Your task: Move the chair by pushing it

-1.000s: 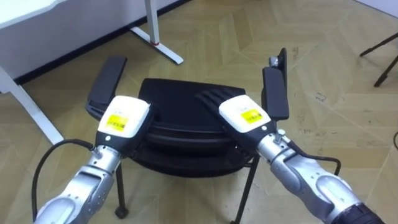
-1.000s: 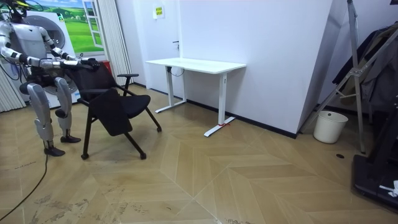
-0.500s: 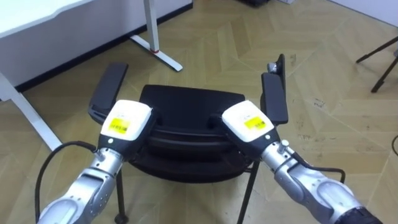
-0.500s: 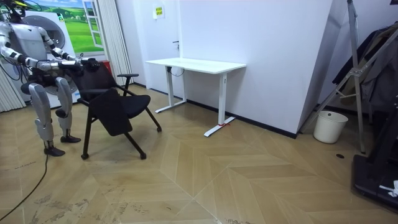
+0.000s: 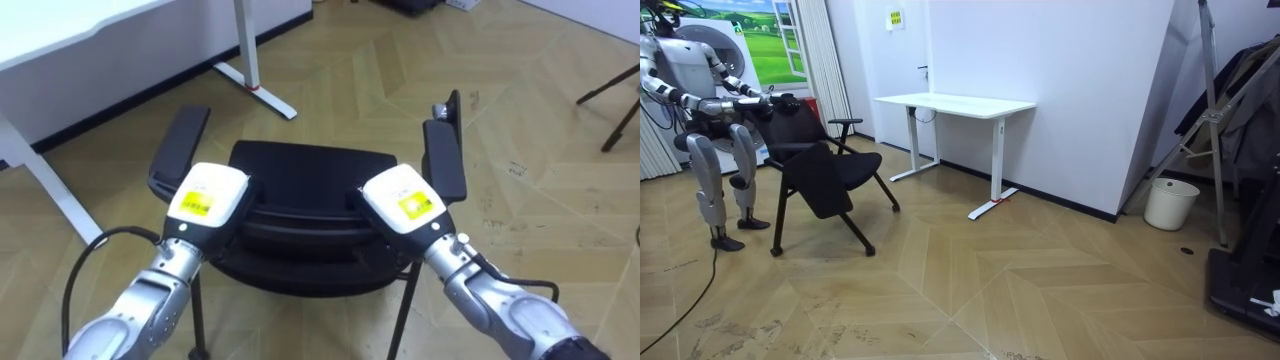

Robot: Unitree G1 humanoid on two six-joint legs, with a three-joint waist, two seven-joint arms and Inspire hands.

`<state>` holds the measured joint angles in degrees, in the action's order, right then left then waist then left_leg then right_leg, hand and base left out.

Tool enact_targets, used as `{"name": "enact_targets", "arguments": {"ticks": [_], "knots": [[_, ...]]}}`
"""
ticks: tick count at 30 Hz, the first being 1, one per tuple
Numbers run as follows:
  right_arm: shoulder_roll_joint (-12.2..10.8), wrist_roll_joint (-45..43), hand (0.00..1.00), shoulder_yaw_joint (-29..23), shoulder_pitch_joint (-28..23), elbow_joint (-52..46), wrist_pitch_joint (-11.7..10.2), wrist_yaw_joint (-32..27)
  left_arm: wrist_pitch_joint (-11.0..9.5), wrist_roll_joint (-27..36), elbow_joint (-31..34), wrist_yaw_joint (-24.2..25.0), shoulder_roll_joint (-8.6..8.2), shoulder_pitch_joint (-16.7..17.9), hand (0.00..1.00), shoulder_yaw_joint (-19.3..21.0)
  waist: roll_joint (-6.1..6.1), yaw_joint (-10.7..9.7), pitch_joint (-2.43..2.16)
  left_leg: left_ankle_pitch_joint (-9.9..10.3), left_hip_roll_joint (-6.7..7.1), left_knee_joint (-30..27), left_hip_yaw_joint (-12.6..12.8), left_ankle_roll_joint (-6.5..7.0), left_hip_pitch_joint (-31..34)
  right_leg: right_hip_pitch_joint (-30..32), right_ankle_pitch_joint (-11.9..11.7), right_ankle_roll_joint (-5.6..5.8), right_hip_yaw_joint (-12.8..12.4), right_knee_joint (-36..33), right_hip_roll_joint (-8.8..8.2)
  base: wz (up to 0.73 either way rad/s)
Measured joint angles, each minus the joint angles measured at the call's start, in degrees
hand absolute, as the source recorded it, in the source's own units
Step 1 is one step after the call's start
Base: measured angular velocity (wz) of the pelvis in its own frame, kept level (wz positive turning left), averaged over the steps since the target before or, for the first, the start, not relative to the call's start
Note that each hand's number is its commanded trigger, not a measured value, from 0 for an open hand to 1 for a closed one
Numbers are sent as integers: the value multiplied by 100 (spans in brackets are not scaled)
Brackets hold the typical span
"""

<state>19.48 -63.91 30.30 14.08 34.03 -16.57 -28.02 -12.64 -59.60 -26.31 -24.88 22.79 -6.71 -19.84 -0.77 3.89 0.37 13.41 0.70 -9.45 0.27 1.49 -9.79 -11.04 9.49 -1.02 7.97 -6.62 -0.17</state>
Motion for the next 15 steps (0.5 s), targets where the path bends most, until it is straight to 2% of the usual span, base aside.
{"name": "enact_targets", "arguments": {"ticks": [8,15], "knots": [[2,-22,100,-2,-14,9,7,-14,6,2,-14,4,-5,5,100,-26,5,4,4,0,6,5,28,0,-46,-47,28,47,12,0,-38,0],[-38,-109,100,-11,-110,108,35,-89,28,-31,-213,-89,-106,4,100,-85,19,-2,10,0,7,-1,16,0,-200,-227,37,61,159,-3,-57,4]]}}
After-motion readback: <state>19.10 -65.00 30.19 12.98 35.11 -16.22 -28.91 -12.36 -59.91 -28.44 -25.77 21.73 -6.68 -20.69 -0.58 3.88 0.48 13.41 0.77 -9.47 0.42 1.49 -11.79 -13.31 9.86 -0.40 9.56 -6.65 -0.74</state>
